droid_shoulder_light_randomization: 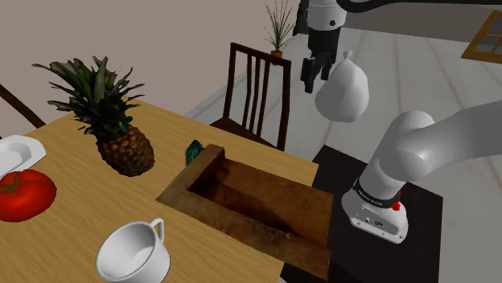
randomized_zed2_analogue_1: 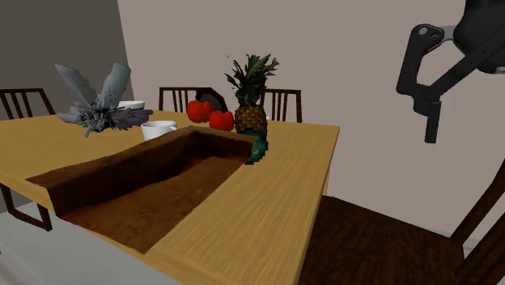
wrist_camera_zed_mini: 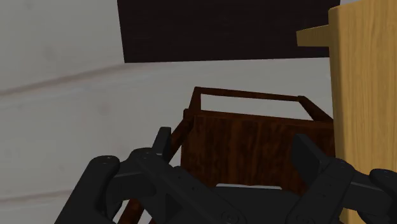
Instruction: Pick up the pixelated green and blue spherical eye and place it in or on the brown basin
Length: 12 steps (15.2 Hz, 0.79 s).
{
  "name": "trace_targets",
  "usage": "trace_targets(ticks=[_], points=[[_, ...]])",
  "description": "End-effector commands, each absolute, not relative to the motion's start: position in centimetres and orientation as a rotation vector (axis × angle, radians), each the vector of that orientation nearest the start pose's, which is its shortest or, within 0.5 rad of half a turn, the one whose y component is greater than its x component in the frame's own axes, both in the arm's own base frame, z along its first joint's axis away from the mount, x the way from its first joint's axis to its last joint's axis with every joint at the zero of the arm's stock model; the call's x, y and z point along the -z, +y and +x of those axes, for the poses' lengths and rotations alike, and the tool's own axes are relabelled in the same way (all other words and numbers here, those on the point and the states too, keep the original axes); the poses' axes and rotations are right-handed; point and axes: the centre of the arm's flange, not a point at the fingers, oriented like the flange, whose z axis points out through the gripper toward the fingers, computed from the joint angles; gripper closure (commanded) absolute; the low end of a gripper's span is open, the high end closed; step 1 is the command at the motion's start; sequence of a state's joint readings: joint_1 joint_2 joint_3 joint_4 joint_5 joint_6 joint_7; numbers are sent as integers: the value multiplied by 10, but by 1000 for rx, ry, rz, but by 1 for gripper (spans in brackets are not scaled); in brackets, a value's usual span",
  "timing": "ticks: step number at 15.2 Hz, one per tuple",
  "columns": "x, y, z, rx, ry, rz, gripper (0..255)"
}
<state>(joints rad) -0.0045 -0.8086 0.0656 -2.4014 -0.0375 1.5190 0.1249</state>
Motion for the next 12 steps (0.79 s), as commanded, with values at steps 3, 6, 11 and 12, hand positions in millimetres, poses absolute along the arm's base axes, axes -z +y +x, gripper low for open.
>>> trace_targets(ticks=[3,6,11,12], points=[[-568,43,306,-114,123,-3228,0],[-562,78,323,-120,97,-3228,0],[-553,137,351,-130,55,-3228,0],[-552,149,357,-132,46,-3227,0]])
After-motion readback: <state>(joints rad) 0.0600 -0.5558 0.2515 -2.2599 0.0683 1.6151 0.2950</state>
